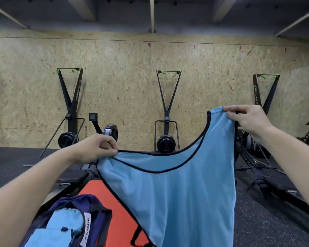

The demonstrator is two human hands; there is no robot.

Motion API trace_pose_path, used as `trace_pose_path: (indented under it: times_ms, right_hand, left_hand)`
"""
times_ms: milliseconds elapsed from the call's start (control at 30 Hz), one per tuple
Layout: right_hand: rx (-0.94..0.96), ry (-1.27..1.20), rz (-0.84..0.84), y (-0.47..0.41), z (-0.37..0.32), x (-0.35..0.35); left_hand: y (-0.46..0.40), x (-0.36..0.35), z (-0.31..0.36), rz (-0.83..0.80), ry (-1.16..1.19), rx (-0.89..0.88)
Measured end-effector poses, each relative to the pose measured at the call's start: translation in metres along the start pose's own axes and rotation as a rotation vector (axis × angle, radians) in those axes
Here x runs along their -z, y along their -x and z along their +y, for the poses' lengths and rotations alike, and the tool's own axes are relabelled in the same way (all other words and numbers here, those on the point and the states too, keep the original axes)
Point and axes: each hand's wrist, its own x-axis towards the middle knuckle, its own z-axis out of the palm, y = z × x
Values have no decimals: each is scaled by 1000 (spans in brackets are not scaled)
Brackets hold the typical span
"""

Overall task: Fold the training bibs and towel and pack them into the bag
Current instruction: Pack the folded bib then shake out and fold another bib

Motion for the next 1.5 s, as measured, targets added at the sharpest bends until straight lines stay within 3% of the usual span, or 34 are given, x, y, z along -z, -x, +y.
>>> trace_pose_path:
  times_ms: [233, 433, 667, 900, 1000, 1200, 1500]
  right_hand:
    - [-45, 14, -19, 7, 6, -11]
    - [-48, 13, -57, 7, 5, -16]
    - [3, -29, -180, 13, -11, -22]
    - [125, 338, -380, 8, -38, -13]
    - [198, 388, -367, 8, -57, -6]
    - [245, 570, -511, 23, -89, 2]
    - [265, 425, -323, 25, -116, 12]
  left_hand:
    - [-2, 19, 21, 211, -83, -69]
    - [18, 39, 37, 49, -28, 9]
    - [22, 56, 45, 300, -155, -48]
    - [31, 83, 72, 423, -215, -112]
    - [36, 97, 82, 444, -244, -114]
    - [48, 118, 89, 457, -300, -122]
    - [59, 126, 113, 435, -386, -149]
